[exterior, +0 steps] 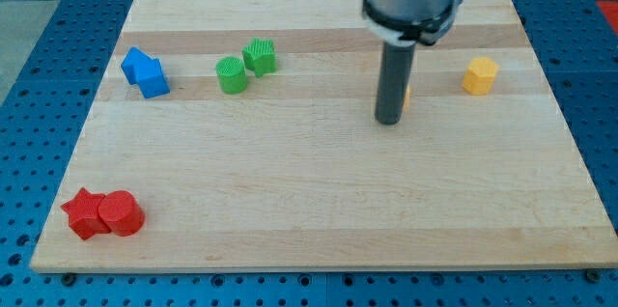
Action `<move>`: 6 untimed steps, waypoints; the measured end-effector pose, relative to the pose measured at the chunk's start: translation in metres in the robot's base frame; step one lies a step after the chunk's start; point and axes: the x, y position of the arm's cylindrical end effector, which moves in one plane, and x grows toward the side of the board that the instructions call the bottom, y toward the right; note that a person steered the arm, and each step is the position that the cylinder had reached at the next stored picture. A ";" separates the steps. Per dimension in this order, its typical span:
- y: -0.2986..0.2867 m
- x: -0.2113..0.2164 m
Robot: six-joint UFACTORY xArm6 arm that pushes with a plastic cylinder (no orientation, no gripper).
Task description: Slide the yellow heart a bit right
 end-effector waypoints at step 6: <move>-0.034 -0.049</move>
